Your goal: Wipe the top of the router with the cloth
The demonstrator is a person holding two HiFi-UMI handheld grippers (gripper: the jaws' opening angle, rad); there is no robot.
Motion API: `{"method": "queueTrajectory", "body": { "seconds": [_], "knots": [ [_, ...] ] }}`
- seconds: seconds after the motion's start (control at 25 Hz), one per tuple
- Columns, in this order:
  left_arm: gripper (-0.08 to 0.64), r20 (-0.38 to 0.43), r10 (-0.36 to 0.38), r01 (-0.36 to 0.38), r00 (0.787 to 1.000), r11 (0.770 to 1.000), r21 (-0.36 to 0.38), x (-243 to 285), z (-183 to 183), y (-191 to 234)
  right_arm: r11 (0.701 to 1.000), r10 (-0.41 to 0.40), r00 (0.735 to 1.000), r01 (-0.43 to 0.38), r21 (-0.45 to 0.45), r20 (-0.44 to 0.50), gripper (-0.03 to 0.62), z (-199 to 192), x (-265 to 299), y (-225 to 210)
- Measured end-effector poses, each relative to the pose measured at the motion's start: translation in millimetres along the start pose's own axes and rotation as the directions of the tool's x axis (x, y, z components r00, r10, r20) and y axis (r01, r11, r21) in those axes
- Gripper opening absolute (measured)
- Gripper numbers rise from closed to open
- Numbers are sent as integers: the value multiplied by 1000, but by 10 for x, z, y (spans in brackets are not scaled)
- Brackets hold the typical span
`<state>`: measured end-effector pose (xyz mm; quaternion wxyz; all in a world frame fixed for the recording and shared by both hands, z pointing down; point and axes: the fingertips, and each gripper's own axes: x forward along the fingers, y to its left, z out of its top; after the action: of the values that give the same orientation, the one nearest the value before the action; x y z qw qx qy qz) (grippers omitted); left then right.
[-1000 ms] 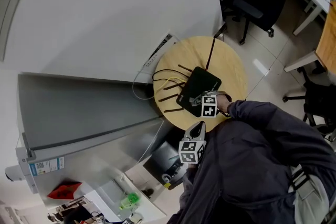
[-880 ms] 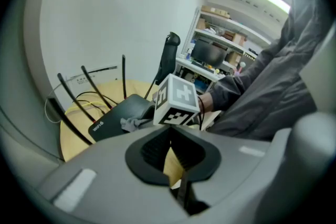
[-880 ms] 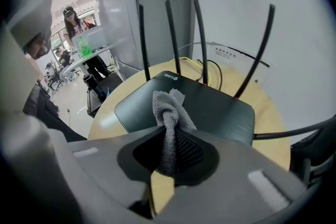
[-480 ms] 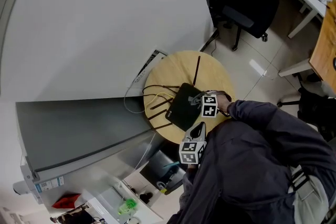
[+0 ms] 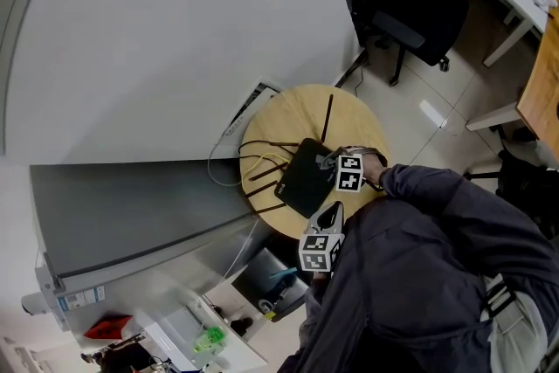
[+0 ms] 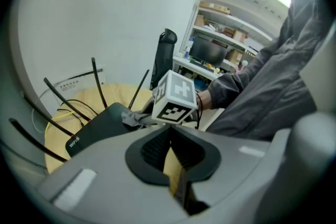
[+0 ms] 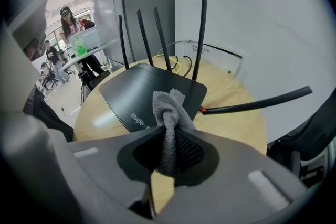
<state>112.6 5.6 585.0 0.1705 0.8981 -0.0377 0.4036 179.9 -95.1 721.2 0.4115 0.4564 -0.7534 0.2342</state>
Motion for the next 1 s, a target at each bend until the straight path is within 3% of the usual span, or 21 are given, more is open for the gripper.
{"method": "queueTrajectory", "body": {
  "seconds": [0.16,0.72,1.0],
  "knots": [
    [0,5,4,-4,1000,1000,-4,-140,-109,20,1000,-27,1000,27,-16,8,35,109,10,147],
    [0,16,32,-31,999,998,-46,-948,-867,357,984,132,991,-127,-121,35,35,735,328,1618],
    [0,9,15,-14,1000,998,-58,-1169,-1134,455,981,181,983,-178,-70,33,35,838,443,2023]
  ]
}}
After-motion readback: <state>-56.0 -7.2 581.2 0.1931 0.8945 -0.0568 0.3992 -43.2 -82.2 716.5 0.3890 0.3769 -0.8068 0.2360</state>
